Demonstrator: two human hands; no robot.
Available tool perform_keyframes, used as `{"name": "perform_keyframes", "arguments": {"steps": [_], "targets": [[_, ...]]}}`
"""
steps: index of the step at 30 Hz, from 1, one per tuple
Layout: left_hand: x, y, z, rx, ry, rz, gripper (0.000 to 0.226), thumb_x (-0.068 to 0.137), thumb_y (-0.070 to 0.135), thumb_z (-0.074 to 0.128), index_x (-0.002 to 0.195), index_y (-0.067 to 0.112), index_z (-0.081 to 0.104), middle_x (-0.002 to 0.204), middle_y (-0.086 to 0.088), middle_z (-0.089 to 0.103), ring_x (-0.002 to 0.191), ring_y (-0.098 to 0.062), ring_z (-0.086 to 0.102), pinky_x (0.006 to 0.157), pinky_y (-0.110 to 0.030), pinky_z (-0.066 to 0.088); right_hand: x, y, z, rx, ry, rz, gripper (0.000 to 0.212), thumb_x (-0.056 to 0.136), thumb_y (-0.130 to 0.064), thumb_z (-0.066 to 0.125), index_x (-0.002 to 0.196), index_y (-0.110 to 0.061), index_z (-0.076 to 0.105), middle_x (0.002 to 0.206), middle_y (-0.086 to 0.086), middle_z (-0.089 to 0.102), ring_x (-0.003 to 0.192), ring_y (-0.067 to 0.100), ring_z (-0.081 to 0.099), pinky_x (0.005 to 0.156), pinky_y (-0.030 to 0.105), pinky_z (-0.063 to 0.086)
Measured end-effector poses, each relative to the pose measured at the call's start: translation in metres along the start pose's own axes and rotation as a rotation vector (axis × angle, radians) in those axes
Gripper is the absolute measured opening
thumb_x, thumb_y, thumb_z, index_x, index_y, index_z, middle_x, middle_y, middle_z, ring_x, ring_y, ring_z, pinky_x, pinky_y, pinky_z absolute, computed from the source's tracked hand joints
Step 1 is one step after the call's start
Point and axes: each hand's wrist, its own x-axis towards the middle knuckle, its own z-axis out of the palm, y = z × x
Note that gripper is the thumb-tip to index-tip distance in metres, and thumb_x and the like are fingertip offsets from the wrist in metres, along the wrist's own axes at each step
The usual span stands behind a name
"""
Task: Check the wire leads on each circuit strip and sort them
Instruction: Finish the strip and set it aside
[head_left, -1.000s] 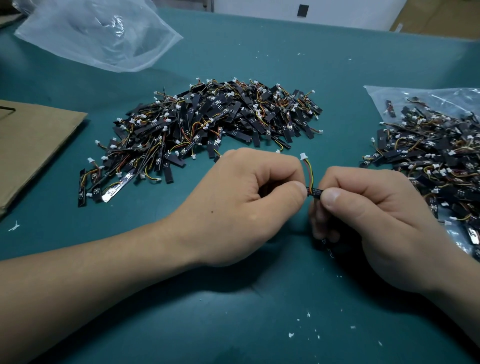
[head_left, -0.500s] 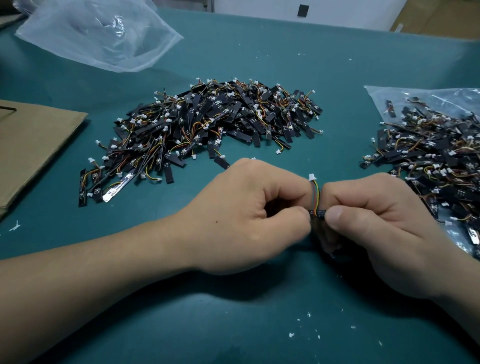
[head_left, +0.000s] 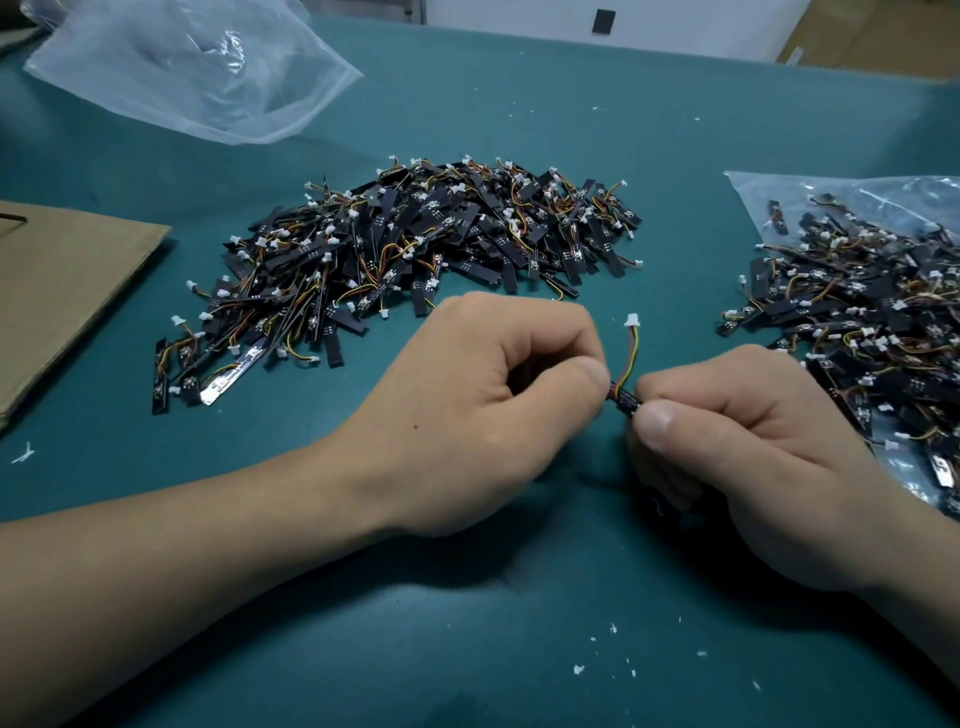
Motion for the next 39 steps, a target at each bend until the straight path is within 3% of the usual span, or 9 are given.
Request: {"name": "perform_keyframes", "arguments": {"steps": [3,5,7,10,14,19,26,33,39], "targets": [[-0.001,0.000,0.001,0.124,0.164,0.012,0.027,0.092,0.021,0.055,0.116,0.016,0.067,0.093,0.008,0.064,0.088,-0.013,0.058,0.080,-0.023,0.043,0.000,0.001,0.002,0.075,0.163,-0.020,0.042,0.099,-0.031,0.048,0.058,-0.018,0.048,0.050,-0.001,0.044,0.044,0.020,0.039,0.047,0.026,0.031],[0.001,-0.003,0.002,0.225,0.210,-0.035,0.039,0.090,0.026,0.056,0.128,0.022,0.060,0.114,0.013,0.062,0.108,-0.006,0.054,0.097,-0.025,0.041,0.002,0.001,0.003,0.171,0.391,-0.028,0.036,0.105,-0.027,0.047,0.071,-0.021,0.057,0.054,0.001,0.048,0.044,0.018,0.039,0.044,0.022,0.030],[0.001,-0.006,0.003,0.302,0.135,-0.113,0.048,0.088,0.033,0.054,0.136,0.027,0.054,0.132,0.017,0.055,0.125,-0.003,0.045,0.110,-0.025,0.034,0.006,0.002,0.002,0.292,0.535,0.025,0.025,0.106,-0.020,0.045,0.093,-0.023,0.066,0.056,-0.002,0.052,0.043,0.011,0.038,0.041,0.017,0.031],[0.000,-0.010,0.006,0.448,-0.001,-0.142,0.058,0.087,0.042,0.051,0.143,0.030,0.045,0.147,0.019,0.044,0.139,-0.003,0.035,0.118,-0.031,0.031,0.008,0.006,-0.001,0.291,0.481,0.111,0.020,0.098,-0.017,0.052,0.104,-0.020,0.071,0.054,-0.002,0.054,0.043,0.006,0.040,0.042,0.013,0.033],[0.000,-0.013,0.007,0.407,0.014,-0.094,0.055,0.087,0.030,0.052,0.142,0.028,0.046,0.143,0.017,0.049,0.134,0.000,0.043,0.112,-0.028,0.040,0.003,0.006,0.004,0.002,0.301,0.085,0.016,0.095,-0.019,0.060,0.091,-0.022,0.075,0.055,0.002,0.060,0.043,0.005,0.045,0.048,0.011,0.035],[0.003,-0.018,0.007,0.195,0.053,-0.035,0.062,0.082,-0.010,0.050,0.136,0.021,0.054,0.132,0.012,0.055,0.124,-0.009,0.054,0.097,-0.024,0.053,0.002,0.007,0.005,-0.170,0.370,0.070,0.008,0.092,-0.023,0.065,0.092,-0.027,0.072,0.068,-0.001,0.064,0.054,0.015,0.051,0.053,0.021,0.041],[0.005,-0.024,0.007,0.029,0.074,-0.028,0.057,0.084,-0.013,0.058,0.127,0.024,0.058,0.127,0.014,0.058,0.113,-0.012,0.063,0.086,-0.023,0.060,0.004,0.005,0.009,-0.500,0.173,0.117,0.025,0.085,-0.047,0.066,0.107,-0.036,0.072,0.083,-0.015,0.061,0.077,0.010,0.060,0.071,0.043,0.053],[0.005,-0.024,0.003,-0.009,0.052,-0.024,0.053,0.082,-0.016,0.061,0.114,0.026,0.067,0.133,0.013,0.059,0.122,-0.010,0.062,0.086,-0.023,0.060,0.004,0.003,0.009,-0.520,0.166,0.097,0.014,0.083,-0.045,0.069,0.087,-0.032,0.073,0.073,-0.017,0.061,0.072,0.007,0.060,0.066,0.041,0.052],[0.007,-0.022,0.001,-0.085,0.022,-0.057,0.048,0.083,-0.016,0.064,0.109,0.024,0.070,0.134,0.012,0.060,0.118,-0.009,0.066,0.087,-0.029,0.062,0.005,0.003,0.011,-0.539,0.186,0.110,0.014,0.085,-0.048,0.065,0.085,-0.034,0.067,0.072,-0.016,0.061,0.071,0.008,0.059,0.064,0.042,0.052]]}}
